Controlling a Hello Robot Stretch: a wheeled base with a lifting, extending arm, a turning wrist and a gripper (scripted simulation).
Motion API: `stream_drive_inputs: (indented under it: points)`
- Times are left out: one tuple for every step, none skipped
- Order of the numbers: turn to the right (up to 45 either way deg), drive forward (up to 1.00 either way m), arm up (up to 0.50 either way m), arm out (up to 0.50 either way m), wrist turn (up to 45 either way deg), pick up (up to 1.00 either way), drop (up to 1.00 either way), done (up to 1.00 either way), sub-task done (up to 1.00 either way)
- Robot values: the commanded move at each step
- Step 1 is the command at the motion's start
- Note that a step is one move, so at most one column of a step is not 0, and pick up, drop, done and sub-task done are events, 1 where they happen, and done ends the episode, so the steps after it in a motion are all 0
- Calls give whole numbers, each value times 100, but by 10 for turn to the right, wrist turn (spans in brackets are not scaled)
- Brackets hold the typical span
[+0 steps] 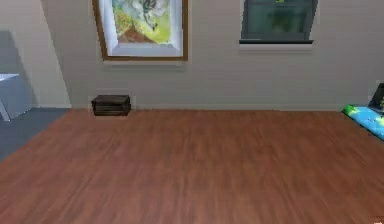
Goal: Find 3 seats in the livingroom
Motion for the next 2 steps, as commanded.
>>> stream_drive_inputs:
  points:
    - [0, 80, 0, 0, 0, 0, 0, 0, 0]
    - [450, 0, 0, 0, 0, 0, 0, 0, 0]
